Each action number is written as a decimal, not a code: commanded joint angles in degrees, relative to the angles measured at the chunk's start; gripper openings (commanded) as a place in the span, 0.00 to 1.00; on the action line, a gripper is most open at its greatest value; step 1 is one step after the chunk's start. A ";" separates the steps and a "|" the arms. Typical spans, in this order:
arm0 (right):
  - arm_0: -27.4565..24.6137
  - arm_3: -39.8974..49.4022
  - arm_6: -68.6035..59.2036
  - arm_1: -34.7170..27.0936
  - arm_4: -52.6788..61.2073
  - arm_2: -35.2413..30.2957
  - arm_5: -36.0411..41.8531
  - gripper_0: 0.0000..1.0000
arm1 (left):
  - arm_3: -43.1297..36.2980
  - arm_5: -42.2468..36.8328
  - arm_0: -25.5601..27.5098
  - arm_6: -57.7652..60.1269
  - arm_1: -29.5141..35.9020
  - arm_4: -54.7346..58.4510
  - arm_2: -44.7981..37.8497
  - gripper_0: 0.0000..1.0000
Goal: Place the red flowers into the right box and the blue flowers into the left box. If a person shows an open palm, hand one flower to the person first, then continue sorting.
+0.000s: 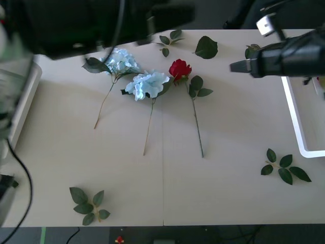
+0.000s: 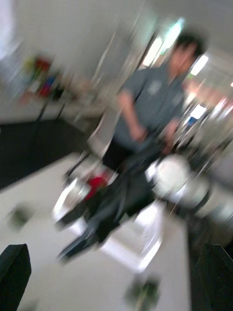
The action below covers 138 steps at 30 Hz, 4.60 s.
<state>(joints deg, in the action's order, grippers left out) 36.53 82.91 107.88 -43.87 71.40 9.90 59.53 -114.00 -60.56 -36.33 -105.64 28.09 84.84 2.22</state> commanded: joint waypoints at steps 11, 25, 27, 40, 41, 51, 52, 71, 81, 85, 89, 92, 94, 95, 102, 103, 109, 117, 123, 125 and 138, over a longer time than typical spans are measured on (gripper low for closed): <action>10.05 0.49 -33.97 15.40 -27.11 13.04 -0.11 1.00 | 3.61 -32.87 -3.83 27.07 15.07 -21.03 -6.18 1.00; 12.95 -6.45 -46.36 24.01 -49.61 21.31 4.02 1.00 | 22.86 -21.18 -11.66 33.22 21.48 -22.70 19.75 1.00; 13.12 -8.91 -46.19 25.33 -51.63 21.39 3.40 1.00 | 25.14 -16.25 -11.92 33.04 21.48 -23.23 22.83 1.00; 13.39 -21.13 -45.75 30.60 -58.92 21.39 -5.56 1.00 | 29.89 -7.29 -11.92 31.64 20.25 -32.37 30.91 1.00; 13.39 -21.57 -45.66 30.69 -59.01 21.48 -6.09 1.00 | 30.33 -6.59 -11.92 31.55 20.08 -32.37 31.09 1.00; 13.39 -26.14 -46.01 31.13 -58.83 24.03 -12.33 0.97 | 40.26 11.08 -12.10 30.05 16.91 -35.62 37.33 1.00; 13.39 -26.40 -46.19 31.04 -58.75 24.65 -13.03 0.66 | 41.67 11.87 -12.36 29.79 15.95 -36.41 37.42 1.00; 13.47 -26.75 -46.71 30.25 -57.34 24.73 -15.85 0.00 | 50.98 16.09 -15.96 28.47 6.01 -40.98 37.50 1.00; 13.56 -20.86 -47.15 25.15 -52.24 22.36 -13.03 0.00 | 52.56 16.88 -15.96 28.21 6.01 -42.48 39.09 1.00; 13.47 -14.10 -46.98 20.49 -51.45 20.52 -6.88 0.00 | 57.40 23.74 -15.96 28.03 4.78 -43.79 41.63 1.00; 13.47 -9.88 -46.19 16.01 -51.45 18.85 -2.93 0.00 | 61.18 26.99 -15.96 27.68 3.29 -45.82 42.07 0.91; 13.47 -7.15 -45.39 11.79 -51.54 17.35 0.77 0.00 | 61.62 27.16 -15.96 27.86 2.85 -48.36 41.99 0.00; 13.12 -6.01 -44.69 9.51 -51.54 15.68 2.70 0.00 | 61.62 27.16 -15.87 27.86 2.85 -48.36 41.99 0.00; 12.77 -5.66 -43.99 8.63 -51.54 14.80 3.31 0.00 | 61.62 27.16 -15.96 27.86 2.85 -48.36 41.99 0.00; 9.17 -5.13 -33.18 0.54 -51.36 4.87 5.25 0.00 | 61.62 27.87 -15.96 27.94 3.03 -48.36 41.99 0.00; 8.64 -5.22 -31.95 -0.43 -51.36 3.82 5.25 0.00 | 61.62 27.87 -15.96 27.94 3.11 -48.36 41.99 0.00; 3.81 -5.22 -23.86 -6.84 -51.19 -2.86 4.37 0.00 | 61.62 27.87 -15.87 28.03 4.34 -48.28 41.99 0.00; -5.95 -5.48 -21.14 -15.45 -49.52 -5.32 -3.63 0.00 | 60.74 27.78 -16.49 28.30 7.95 -47.75 41.90 0.00; -9.11 -9.79 -17.01 -17.30 -50.75 -5.32 -11.80 0.00 | 56.96 19.34 -18.69 28.56 13.31 -45.82 36.27 0.00; -9.03 -12.07 -16.13 -17.30 -50.84 -5.32 -13.74 0.00 | 54.59 13.89 -19.30 28.47 15.59 -45.20 32.67 0.00; -9.03 -15.77 -16.30 -17.21 -51.36 -4.71 -17.87 1.00 | 42.98 -7.11 -15.79 18.63 24.91 -44.06 4.90 0.00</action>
<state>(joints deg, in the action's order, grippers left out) 27.01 66.95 90.93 -58.92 20.87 5.69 42.81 -67.26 -66.13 -52.33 -77.36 49.35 39.94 14.73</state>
